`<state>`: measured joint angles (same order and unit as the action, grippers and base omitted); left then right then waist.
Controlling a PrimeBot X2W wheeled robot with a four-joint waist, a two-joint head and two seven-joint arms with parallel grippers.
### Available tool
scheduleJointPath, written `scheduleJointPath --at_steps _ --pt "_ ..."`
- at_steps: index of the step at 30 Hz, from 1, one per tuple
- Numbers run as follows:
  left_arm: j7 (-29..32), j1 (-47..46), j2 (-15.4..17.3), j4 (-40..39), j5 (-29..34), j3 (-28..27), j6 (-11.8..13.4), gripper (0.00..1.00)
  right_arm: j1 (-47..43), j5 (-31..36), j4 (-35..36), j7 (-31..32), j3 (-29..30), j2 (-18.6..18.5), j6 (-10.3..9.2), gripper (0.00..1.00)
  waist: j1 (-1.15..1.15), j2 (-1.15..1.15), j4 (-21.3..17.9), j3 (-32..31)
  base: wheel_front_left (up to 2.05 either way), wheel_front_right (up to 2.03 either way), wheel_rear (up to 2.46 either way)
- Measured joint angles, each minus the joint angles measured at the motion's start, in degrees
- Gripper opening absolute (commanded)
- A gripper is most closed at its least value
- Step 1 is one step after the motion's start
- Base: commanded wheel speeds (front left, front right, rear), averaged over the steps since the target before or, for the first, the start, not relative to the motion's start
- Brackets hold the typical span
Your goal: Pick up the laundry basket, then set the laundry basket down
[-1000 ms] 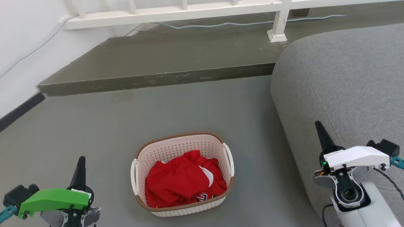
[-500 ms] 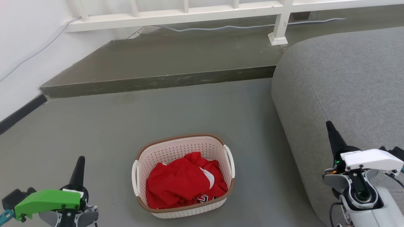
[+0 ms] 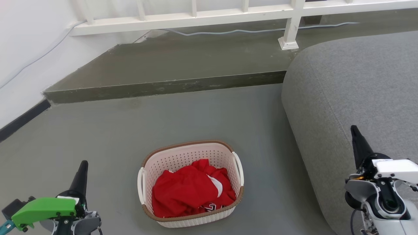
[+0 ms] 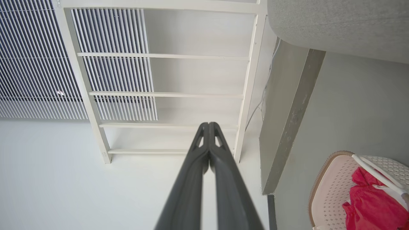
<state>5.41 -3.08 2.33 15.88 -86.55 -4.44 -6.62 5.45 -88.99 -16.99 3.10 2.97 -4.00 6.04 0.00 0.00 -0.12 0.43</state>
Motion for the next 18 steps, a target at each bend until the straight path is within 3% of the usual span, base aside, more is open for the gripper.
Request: scheduleJointPath --at_steps 8,18 --pt "1.19 -0.49 -0.18 0.08 -4.93 -0.7 -0.27 0.0 -0.22 -4.54 0.45 1.31 2.36 0.23 0.6 0.0 0.0 0.0 0.12 -0.29 0.0 0.0 0.0" --pt "1.19 -0.64 -0.21 0.07 -5.05 -0.7 -0.38 0.0 -0.26 -4.79 0.52 1.31 2.45 0.26 0.6 0.0 0.0 0.0 0.12 -0.28 0.0 0.0 0.0"
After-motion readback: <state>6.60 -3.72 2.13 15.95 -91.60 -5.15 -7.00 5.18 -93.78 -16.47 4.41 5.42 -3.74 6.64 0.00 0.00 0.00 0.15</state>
